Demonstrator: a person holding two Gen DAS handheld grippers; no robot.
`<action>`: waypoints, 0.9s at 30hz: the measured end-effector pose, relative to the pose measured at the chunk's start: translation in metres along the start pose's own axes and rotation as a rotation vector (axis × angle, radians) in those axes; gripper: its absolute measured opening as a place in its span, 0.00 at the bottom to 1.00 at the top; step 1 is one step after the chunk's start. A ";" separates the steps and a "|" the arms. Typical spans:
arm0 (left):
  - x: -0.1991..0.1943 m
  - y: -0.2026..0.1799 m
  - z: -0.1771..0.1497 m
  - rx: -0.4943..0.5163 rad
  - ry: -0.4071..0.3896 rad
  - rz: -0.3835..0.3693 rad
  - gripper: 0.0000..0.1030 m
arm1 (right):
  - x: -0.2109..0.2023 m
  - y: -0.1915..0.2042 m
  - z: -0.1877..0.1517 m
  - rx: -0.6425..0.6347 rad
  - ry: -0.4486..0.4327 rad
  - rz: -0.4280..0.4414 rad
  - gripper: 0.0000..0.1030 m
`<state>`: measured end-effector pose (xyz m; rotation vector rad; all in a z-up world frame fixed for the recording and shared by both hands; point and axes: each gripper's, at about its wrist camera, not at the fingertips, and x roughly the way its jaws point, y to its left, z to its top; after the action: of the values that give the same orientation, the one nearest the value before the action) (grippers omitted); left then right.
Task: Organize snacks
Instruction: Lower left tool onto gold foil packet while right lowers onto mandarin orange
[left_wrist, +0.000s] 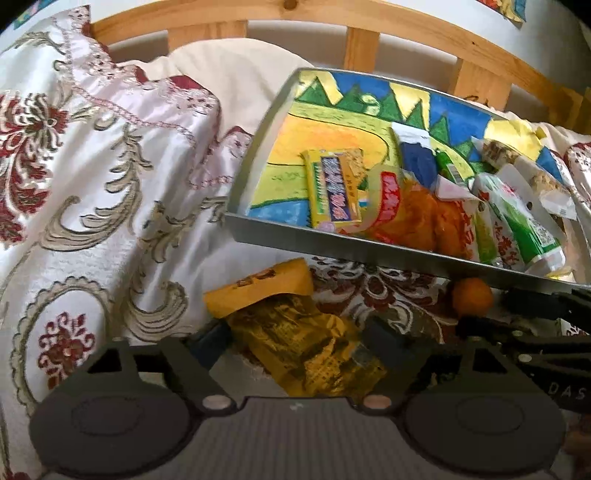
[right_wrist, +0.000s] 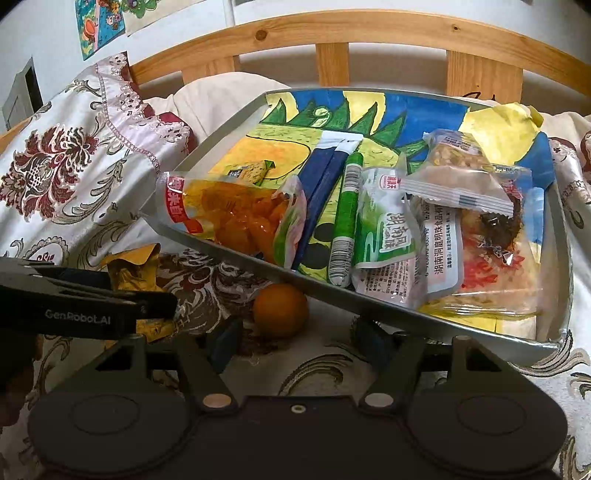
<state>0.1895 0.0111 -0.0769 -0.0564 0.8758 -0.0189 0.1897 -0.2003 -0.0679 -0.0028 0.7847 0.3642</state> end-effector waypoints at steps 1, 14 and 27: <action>-0.001 0.001 -0.001 -0.001 -0.004 -0.003 0.74 | 0.000 0.000 0.000 0.001 -0.001 0.000 0.67; -0.012 0.019 -0.006 -0.056 0.028 -0.041 0.78 | 0.002 0.007 0.005 0.001 -0.001 0.022 0.57; -0.013 0.020 -0.006 -0.062 0.020 -0.072 0.57 | 0.007 0.009 0.010 0.029 0.031 0.017 0.34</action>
<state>0.1761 0.0310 -0.0716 -0.1456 0.8942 -0.0597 0.1981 -0.1882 -0.0644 0.0251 0.8213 0.3700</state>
